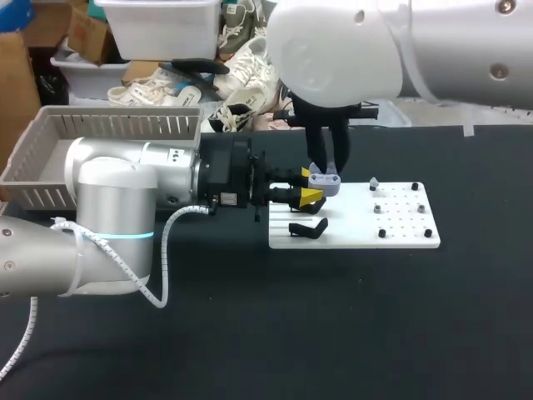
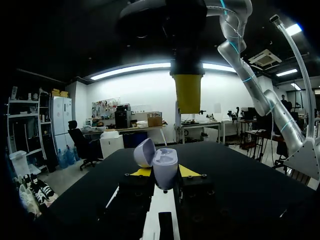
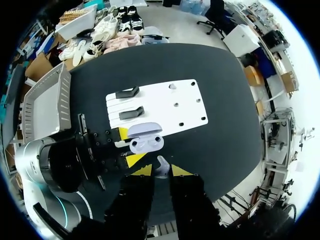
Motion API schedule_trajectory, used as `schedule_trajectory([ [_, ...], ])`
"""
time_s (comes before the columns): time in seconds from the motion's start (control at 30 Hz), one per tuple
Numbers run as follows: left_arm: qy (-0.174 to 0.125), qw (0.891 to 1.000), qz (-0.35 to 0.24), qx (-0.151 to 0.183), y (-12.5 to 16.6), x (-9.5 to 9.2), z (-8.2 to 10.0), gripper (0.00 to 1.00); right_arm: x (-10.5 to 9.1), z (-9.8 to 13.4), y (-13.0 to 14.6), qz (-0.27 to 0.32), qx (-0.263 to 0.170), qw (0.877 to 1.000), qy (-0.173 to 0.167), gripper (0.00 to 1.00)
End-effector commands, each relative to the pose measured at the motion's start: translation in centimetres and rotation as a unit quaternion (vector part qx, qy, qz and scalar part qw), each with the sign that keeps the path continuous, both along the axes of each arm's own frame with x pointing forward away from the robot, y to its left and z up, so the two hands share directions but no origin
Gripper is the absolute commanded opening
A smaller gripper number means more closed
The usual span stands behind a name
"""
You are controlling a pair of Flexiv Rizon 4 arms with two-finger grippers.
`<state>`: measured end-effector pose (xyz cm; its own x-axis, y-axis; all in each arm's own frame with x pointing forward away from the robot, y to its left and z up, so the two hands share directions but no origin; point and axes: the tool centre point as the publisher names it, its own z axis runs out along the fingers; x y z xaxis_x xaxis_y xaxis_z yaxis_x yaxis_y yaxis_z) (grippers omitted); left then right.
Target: Pick up each earbud case from the left stands, insert the matching earbuds, close the lid, and place the case in the box.
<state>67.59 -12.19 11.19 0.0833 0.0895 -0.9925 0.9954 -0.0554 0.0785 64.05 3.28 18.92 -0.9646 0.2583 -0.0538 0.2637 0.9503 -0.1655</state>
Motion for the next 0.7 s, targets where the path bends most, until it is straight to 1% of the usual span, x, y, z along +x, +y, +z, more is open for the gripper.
schedule_trajectory([
  [0.03,-0.001,1.0,0.0,-0.001,0.0,0.0,-0.1,0.0,0.6,-0.5,0.0,-0.003,0.0,1.0,0.006,0.0],
  [0.3,-0.001,1.0,0.0,-0.001,0.0,0.0,-0.1,0.0,1.2,-1.1,0.1,-0.005,0.002,1.0,0.012,0.0],
  [0.7,-0.001,1.0,0.0,-0.001,0.0,0.0,-0.1,0.0,1.4,-1.6,0.0,-0.006,0.0,1.0,0.019,0.0],
])
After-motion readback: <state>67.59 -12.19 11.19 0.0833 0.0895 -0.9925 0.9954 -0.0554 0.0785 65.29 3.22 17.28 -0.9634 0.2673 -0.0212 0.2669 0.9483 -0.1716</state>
